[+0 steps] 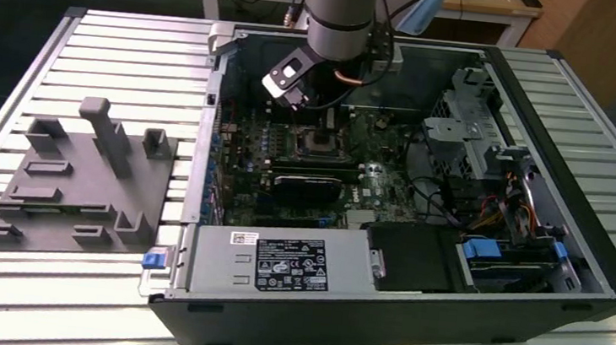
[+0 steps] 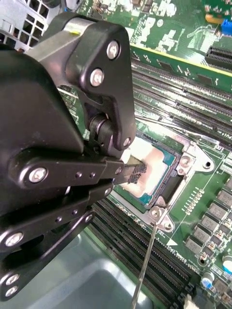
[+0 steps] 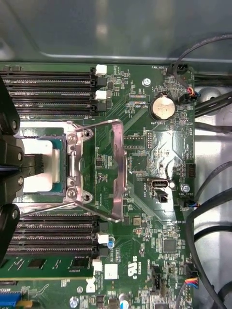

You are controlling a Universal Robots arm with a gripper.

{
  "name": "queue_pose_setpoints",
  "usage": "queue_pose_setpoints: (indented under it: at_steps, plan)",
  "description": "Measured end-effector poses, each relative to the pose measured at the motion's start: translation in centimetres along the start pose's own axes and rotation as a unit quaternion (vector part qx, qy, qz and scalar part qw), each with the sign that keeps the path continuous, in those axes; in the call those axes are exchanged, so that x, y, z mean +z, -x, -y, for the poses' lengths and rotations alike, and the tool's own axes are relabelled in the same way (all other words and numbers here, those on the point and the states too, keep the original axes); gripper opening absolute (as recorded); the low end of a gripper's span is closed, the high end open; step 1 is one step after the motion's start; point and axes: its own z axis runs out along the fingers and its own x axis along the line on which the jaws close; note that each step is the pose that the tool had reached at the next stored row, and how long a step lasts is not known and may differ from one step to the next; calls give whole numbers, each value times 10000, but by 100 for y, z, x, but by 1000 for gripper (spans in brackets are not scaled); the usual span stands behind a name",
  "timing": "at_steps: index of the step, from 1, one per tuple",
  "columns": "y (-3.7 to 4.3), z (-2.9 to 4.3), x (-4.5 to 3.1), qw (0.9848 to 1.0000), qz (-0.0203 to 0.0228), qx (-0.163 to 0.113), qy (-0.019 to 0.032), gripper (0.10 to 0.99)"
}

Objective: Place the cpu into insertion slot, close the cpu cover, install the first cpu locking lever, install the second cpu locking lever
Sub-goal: 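Place the cpu into insertion slot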

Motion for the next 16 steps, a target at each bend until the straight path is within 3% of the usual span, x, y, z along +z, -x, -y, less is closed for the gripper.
queue_pose_setpoints:
  at_steps: [5, 16]
  plan:
    - [-1, -3, -102, 10000, -1, 0, 1, 106]
    - [-5, -17, -500, 10000, 0, 0, 14, 106]
